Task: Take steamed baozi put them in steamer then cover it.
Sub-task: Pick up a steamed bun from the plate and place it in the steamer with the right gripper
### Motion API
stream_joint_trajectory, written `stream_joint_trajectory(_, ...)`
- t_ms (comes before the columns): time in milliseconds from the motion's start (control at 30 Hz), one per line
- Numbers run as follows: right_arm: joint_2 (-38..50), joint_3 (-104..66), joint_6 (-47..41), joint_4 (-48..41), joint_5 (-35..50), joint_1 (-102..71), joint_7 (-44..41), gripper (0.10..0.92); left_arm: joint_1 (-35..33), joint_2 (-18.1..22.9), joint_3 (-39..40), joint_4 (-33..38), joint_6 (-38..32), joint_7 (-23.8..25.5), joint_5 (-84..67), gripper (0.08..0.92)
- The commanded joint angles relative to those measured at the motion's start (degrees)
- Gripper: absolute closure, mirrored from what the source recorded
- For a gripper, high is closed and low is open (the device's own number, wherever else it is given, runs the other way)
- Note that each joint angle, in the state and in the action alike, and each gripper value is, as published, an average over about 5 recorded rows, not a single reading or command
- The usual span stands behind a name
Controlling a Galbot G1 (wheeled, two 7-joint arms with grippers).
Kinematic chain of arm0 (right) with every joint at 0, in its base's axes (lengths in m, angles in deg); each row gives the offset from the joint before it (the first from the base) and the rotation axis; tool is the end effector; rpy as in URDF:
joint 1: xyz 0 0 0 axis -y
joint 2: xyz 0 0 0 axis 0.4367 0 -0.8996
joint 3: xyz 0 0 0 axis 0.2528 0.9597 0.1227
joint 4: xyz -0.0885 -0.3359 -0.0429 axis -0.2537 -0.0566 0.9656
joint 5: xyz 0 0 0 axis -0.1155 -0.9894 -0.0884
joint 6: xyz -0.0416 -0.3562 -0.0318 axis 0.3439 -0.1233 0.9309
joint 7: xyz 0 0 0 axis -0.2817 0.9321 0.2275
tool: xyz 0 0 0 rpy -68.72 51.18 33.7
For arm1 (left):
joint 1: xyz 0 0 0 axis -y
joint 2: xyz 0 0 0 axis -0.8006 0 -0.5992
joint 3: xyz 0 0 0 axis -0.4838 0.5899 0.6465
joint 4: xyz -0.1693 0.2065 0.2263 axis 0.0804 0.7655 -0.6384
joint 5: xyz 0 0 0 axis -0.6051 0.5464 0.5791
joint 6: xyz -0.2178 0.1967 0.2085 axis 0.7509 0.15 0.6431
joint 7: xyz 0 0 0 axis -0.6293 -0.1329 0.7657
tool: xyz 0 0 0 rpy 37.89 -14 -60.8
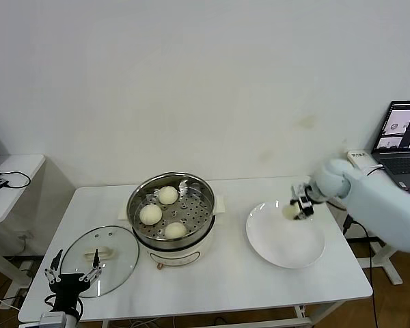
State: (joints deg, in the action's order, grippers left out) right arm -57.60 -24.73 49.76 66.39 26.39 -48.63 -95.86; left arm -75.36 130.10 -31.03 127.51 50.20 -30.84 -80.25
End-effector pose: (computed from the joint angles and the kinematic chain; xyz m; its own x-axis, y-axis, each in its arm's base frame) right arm 0.5357 -0.1114 -0.1391 -0.3534 -0.0917 0.9310 -0.9224 -0.1315 -0.3631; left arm 0.1445 0.1075 -0.3112 -0.9708 -0.2119 0.1128 -0.1752 0.9465 0.2710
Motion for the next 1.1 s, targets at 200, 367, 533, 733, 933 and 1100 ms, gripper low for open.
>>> stream_joint_trajectory(200,-10.97,20.58,-10.41,8.90,24.73,33.06,5.61,0.499,0.49,-0.30,0.32,-0.47,-0.02,0.02,-0.03,0.177)
stream_joint_trajectory(367,-18.54,23.22,-15.38,9.51,32.37,33.10,11.24,0.499,0.66,-0.03,0.39,-0.61,-0.10,-0.04,0.00,0.177)
stream_joint_trajectory(533,-24.94,23.70,-18.72,8.72,37.46,30.17,16.84,0.499,0.43,0.25,0.08,-0.29,-0.14,-0.06,0.11,0.177)
stream_joint_trajectory(733,-29.52,23.53,-21.89,7.05,40.16,26.40,20.41,0.499,0.13,0.64,-0.30,0.20,-0.14,-0.07,0.11,0.177)
stream_joint_trajectory(933,-31.04,23.71,-23.94,5.30,38.46,21.74,21.40,0.494,0.01,0.90,-0.17,0.63,-0.15,-0.08,0.14,0.177)
stream_joint_trajectory(1100,-30.92,23.84,-24.93,4.47,35.77,18.68,21.54,0.493,-0.09,0.93,-0.13,0.89,-0.16,-0.07,0.10,0.177)
